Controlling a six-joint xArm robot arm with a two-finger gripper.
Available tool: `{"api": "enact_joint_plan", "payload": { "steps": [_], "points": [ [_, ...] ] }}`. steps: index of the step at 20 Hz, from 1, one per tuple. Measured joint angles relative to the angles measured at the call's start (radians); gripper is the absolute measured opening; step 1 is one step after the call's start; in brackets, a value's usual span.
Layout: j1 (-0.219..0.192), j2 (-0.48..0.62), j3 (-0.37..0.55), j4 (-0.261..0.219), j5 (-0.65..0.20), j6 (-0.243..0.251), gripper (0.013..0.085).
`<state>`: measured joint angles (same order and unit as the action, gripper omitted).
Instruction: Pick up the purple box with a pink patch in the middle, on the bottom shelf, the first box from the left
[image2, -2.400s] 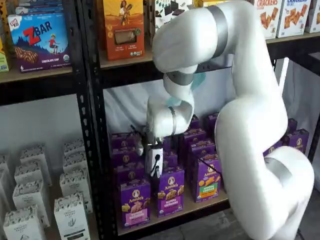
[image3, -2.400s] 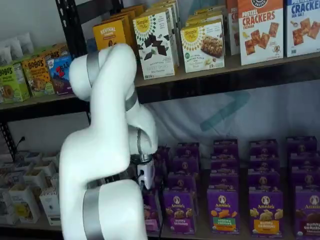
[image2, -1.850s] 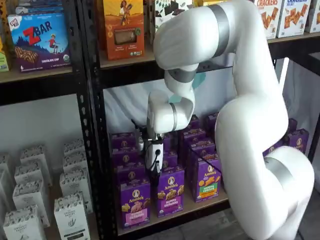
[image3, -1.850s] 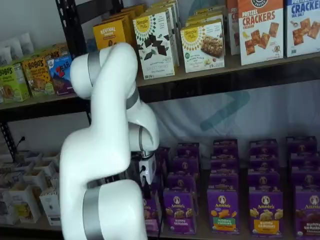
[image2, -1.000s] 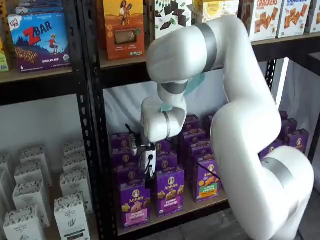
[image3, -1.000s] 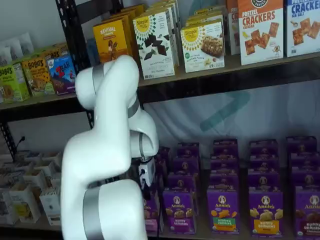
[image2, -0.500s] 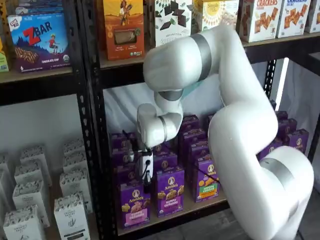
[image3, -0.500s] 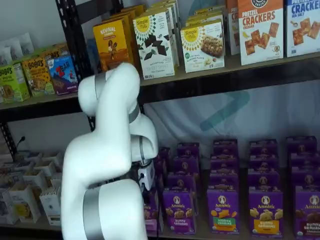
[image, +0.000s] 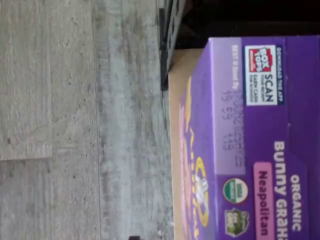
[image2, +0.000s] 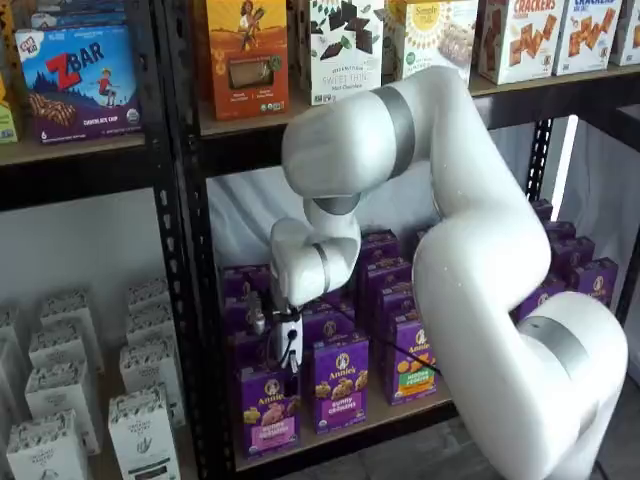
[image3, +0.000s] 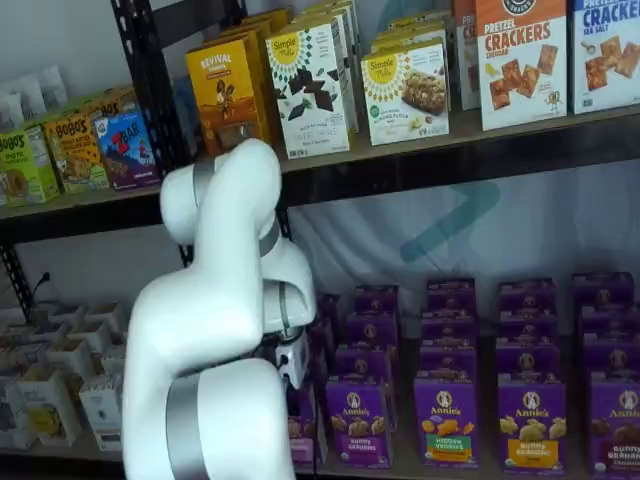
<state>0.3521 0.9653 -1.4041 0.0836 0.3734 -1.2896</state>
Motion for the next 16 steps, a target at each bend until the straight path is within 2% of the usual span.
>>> {"api": "enact_joint_plan", "payload": {
  "steps": [8,16],
  "points": [
    [-0.004,0.054,-0.069,-0.011,0.025,0.006,0.0850],
    [-0.006,0.078,-0.099,-0.030,0.042,0.022,0.0850]
  ]
}}
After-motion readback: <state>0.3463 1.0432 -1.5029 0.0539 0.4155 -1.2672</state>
